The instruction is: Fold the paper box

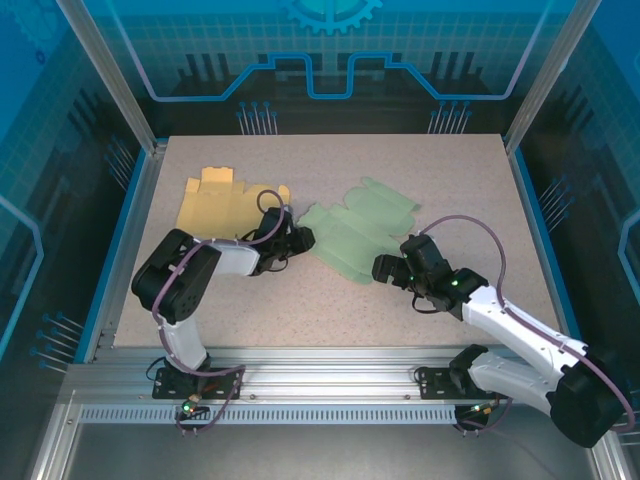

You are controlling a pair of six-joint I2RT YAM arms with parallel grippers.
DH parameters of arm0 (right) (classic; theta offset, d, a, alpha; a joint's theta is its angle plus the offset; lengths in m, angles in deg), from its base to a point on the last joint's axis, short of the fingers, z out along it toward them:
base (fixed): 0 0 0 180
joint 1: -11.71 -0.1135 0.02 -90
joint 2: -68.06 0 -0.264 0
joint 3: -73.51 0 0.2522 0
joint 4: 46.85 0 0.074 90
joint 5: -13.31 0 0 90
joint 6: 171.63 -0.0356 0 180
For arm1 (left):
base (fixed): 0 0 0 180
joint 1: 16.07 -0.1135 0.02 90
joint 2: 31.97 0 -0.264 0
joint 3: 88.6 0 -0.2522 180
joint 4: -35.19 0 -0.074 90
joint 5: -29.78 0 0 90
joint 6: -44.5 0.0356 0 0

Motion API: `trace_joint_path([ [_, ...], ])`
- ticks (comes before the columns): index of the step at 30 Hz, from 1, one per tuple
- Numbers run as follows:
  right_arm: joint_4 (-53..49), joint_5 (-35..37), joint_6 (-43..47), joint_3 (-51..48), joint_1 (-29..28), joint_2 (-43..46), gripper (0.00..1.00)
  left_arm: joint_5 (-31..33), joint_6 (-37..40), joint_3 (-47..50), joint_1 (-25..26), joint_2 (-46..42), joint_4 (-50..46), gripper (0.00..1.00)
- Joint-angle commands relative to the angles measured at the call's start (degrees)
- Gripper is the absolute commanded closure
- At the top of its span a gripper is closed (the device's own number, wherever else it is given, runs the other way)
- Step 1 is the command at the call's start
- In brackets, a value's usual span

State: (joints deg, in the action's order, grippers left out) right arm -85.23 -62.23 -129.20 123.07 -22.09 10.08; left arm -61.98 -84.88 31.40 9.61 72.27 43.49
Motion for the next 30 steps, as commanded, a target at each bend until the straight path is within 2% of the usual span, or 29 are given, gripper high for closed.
trace_joint_path([
  [1, -0.5, 0.7, -0.6, 1.9, -0.9, -0.6, 0.00, -3.7, -1.3, 0.6, 0.1, 0.2, 4.6, 0.64],
  [5, -0.4, 0.6, -0.3, 2.2, -1.2, -1.1, 0.00, -3.7, -0.8, 0.6, 0.2, 1.0, 5.4, 0.71],
  [9, -0.8, 0.7, -0.1, 2.4, -1.3, -1.2, 0.00, -4.4, -1.0, 0.0, 0.2, 2.7, 6.1, 0.73],
  [13, -1.1, 1.0, -0.1, 2.4, -1.4, -0.6, 0.00, -4.3, -0.9, 0.0, 0.2, 3.3, 5.2, 0.63],
  [17, -1.1, 1.4, 0.0, 2.2, -1.4, -0.1, 0.00, -4.2, -0.6, 0.7, 0.1, 3.4, 5.3, 0.64],
  [21, -1.1, 1.5, 0.7, 2.5, -1.3, -0.1, 0.00, -4.6, -0.2, 0.9, 0.1, 3.8, 5.9, 0.76],
  [26, -1.6, 2.7, 2.1, 3.0, -1.4, 1.3, 0.00, -5.3, 2.5, -0.4, 0.2, 3.5, 5.7, 0.99],
  [30, -1.0, 2.4, 6.7, 4.0, -1.4, 3.2, 0.00, -5.2, 8.6, -2.9, 0.2, 0.2, 2.3, 1.00],
])
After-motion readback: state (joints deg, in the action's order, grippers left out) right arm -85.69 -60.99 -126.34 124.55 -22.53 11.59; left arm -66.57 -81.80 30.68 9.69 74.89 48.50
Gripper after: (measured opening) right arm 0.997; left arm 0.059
